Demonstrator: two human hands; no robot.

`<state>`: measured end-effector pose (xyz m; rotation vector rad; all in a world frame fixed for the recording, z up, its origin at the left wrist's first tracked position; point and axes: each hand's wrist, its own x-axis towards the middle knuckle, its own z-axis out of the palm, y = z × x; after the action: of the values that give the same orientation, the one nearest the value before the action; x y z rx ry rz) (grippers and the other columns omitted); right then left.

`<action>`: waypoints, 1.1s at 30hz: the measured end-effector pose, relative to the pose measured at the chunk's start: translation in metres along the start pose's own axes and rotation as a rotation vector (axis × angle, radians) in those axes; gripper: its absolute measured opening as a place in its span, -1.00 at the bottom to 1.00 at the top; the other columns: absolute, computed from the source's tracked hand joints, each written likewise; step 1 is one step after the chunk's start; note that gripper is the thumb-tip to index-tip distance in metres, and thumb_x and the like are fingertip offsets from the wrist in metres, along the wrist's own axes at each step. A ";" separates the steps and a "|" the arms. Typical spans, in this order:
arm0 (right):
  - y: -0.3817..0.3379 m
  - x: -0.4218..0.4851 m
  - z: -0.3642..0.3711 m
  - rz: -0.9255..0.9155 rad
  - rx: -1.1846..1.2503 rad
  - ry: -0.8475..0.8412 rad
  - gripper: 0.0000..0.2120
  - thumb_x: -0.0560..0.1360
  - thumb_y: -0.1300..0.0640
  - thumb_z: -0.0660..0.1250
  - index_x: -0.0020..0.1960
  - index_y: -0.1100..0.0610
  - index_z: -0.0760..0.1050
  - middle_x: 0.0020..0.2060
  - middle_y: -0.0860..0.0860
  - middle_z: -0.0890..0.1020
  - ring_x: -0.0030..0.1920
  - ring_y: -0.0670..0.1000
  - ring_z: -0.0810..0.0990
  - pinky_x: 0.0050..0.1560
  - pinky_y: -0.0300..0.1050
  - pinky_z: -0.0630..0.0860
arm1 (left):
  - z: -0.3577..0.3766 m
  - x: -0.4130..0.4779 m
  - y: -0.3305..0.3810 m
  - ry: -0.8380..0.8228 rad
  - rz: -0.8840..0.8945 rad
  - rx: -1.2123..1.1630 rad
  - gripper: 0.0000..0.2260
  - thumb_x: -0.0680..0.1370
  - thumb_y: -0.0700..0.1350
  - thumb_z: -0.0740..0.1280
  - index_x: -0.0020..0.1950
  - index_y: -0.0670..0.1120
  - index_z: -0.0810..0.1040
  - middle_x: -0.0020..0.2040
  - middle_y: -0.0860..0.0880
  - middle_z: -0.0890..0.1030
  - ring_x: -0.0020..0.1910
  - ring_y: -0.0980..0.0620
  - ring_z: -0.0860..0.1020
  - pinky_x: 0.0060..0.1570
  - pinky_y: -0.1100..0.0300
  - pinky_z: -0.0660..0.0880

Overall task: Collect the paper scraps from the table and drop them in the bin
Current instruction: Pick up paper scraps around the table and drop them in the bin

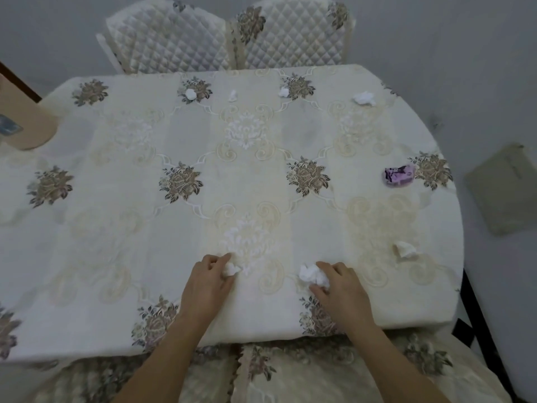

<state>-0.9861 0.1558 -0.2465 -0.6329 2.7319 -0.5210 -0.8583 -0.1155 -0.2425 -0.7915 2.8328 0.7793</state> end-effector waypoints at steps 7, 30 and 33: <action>-0.002 -0.002 0.008 0.008 0.036 0.065 -0.77 0.45 -0.03 0.42 0.09 0.00 0.58 -0.14 -0.08 0.60 -0.11 0.02 0.51 -0.24 -0.12 0.46 | 0.005 0.005 0.002 0.068 0.019 -0.005 -0.77 0.51 -0.06 0.43 0.15 -0.06 0.60 0.01 -0.01 0.56 -0.06 -0.02 0.50 -0.16 0.16 0.46; -0.099 -0.020 -0.092 -0.008 0.566 0.398 -0.85 0.47 -0.05 0.42 -0.04 0.00 0.59 -0.24 -0.15 0.60 -0.21 -0.13 0.55 -0.27 -0.33 0.41 | -0.104 -0.050 0.071 0.418 0.139 -0.580 -0.69 0.46 -0.10 0.50 -0.04 0.31 0.52 -0.05 0.20 0.60 -0.14 0.11 0.54 -0.32 0.41 0.45; -0.112 -0.031 -0.100 -0.016 0.569 0.421 -0.83 0.46 -0.06 0.43 -0.02 -0.01 0.60 -0.22 -0.14 0.61 -0.19 -0.12 0.56 -0.23 -0.22 0.48 | -0.113 -0.062 0.069 0.440 0.135 -0.597 -0.75 0.46 -0.10 0.50 -0.04 0.24 0.56 -0.05 0.16 0.61 -0.14 0.11 0.54 -0.31 0.40 0.45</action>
<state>-0.9540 0.1040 -0.1057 -0.4274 2.7241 -1.5081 -0.8352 -0.0932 -0.1001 -0.9380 3.0706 1.7138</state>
